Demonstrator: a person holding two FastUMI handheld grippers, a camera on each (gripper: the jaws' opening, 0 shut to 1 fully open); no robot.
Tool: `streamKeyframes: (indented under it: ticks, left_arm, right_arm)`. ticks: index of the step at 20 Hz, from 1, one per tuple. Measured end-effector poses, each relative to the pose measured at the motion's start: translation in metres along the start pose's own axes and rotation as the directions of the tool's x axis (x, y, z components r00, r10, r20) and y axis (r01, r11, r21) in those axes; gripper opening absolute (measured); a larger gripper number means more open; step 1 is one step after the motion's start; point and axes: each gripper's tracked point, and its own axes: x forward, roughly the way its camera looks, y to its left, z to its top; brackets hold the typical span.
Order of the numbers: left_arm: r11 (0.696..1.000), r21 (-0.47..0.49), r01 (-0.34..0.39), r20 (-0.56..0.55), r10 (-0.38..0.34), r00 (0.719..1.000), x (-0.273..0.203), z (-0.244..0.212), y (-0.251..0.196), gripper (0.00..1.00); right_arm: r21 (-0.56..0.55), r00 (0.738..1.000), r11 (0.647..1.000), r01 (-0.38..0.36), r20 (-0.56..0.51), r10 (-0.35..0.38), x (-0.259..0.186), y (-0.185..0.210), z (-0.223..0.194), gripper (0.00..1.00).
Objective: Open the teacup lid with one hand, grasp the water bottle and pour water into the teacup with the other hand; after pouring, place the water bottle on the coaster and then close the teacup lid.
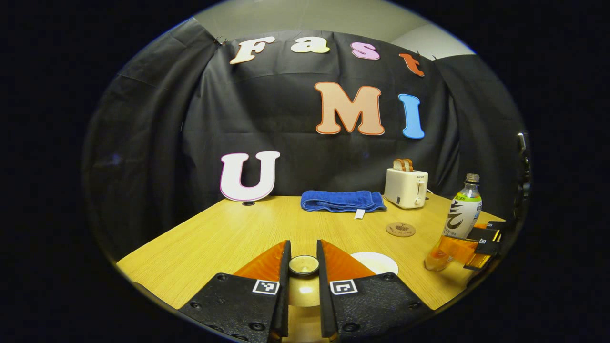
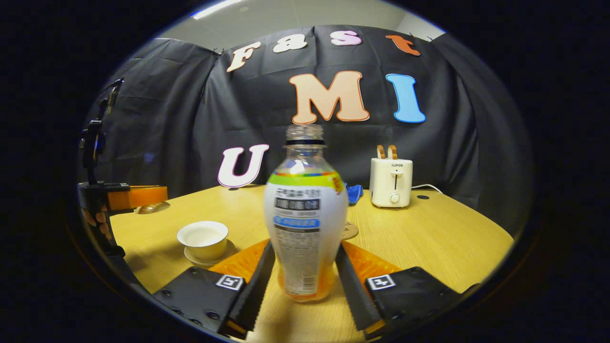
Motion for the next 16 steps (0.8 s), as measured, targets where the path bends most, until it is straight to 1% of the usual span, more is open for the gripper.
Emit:
streamKeyframes:
  ticks: [1, 2, 3, 4, 5, 6, 7, 8, 9, 10, 13, 14, 15, 16]
  left_arm:
    - [1.000, -0.005, -0.003, 0.000, 0.003, 1.000, -0.001, 0.000, 0.003, 0.24]
    - [1.000, -0.011, -0.007, 0.000, 0.007, 1.000, 0.000, 0.000, 0.005, 0.24]
    - [1.000, -0.015, -0.011, -0.001, 0.011, 1.000, -0.001, -0.001, 0.009, 0.24]
    - [1.000, -0.021, -0.015, -0.001, 0.015, 1.000, -0.001, -0.001, 0.012, 0.24]
    - [0.999, -0.027, -0.018, -0.001, 0.018, 1.000, -0.002, -0.001, 0.014, 0.24]
    - [0.999, -0.034, -0.020, 0.000, 0.020, 1.000, -0.002, -0.001, 0.017, 0.24]
    - [0.999, -0.043, -0.026, 0.004, 0.026, 1.000, -0.001, 0.000, 0.020, 0.24]
    - [0.998, -0.048, -0.030, 0.007, 0.030, 1.000, -0.002, 0.002, 0.023, 0.24]
    - [0.998, -0.055, -0.035, 0.008, 0.035, 0.999, -0.003, 0.001, 0.026, 0.24]
    - [0.997, -0.064, -0.038, 0.009, 0.039, 0.999, -0.003, 0.002, 0.029, 0.24]
    - [0.996, -0.077, -0.050, 0.009, 0.051, 0.999, -0.004, 0.001, 0.035, 0.24]
    - [0.996, -0.077, -0.053, 0.006, 0.054, 0.999, -0.004, 0.001, 0.037, 0.24]
    - [0.996, -0.076, -0.057, 0.002, 0.057, 0.998, -0.005, 0.000, 0.038, 0.24]
    - [0.996, -0.071, -0.059, -0.001, 0.060, 0.998, -0.006, 0.000, 0.040, 0.24]
  right_arm:
    - [-0.005, 1.000, 1.000, 0.001, -0.004, -0.001, -0.001, 0.000, -0.001, 0.72]
    - [-0.009, 1.000, 1.000, 0.004, -0.005, -0.004, -0.002, 0.000, 0.000, 0.74]
    - [-0.016, 1.000, 1.000, 0.003, -0.005, -0.003, -0.001, 0.002, 0.000, 0.67]
    - [-0.034, 1.000, 0.999, -0.002, -0.006, 0.002, 0.001, 0.004, 0.000, 0.69]
    - [-0.061, 1.000, 0.998, -0.008, -0.006, 0.008, 0.002, 0.006, 0.000, 0.67]
    - [-0.091, 1.000, 0.996, -0.013, -0.003, 0.013, 0.003, 0.007, 0.003, 0.70]
    - [-0.126, 1.000, 0.992, -0.014, -0.004, 0.013, 0.005, 0.007, 0.002, 0.67]
    - [-0.162, 1.000, 0.987, -0.014, -0.002, 0.014, 0.007, 0.008, 0.004, 0.70]
    - [-0.196, 1.000, 0.980, -0.015, 0.002, 0.016, 0.007, 0.010, 0.005, 0.67]
    - [-0.226, 1.000, 0.974, -0.017, 0.007, 0.019, 0.007, 0.012, 0.007, 0.68]
    - [-0.328, 0.999, 0.944, -0.011, 0.025, 0.020, 0.012, 0.016, 0.013, 0.70]
    - [-0.371, 0.999, 0.929, -0.002, 0.036, 0.016, 0.014, 0.015, 0.017, 0.70]
    - [-0.415, 0.999, 0.910, 0.005, 0.045, 0.015, 0.015, 0.016, 0.020, 0.67]
    - [-0.462, 0.998, 0.887, 0.011, 0.053, 0.015, 0.016, 0.016, 0.023, 0.70]
